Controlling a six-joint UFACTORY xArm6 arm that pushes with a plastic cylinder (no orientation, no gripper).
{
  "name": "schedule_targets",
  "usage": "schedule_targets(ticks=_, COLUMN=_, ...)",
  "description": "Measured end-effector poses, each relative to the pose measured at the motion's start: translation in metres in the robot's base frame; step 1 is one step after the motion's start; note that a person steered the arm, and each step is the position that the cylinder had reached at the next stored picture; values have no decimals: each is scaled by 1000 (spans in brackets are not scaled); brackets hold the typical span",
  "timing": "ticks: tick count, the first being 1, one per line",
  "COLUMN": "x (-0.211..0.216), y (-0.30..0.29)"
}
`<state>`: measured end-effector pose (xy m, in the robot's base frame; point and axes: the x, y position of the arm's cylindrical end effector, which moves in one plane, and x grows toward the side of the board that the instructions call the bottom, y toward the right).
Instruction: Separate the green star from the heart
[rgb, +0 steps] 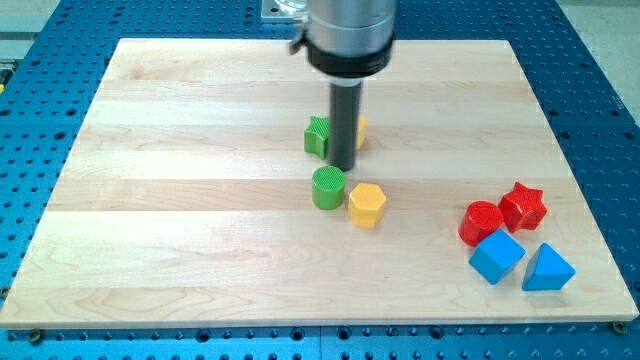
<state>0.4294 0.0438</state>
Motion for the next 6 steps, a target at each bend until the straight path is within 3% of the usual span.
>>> schedule_targets(ticks=6, x=-28, y=-36)
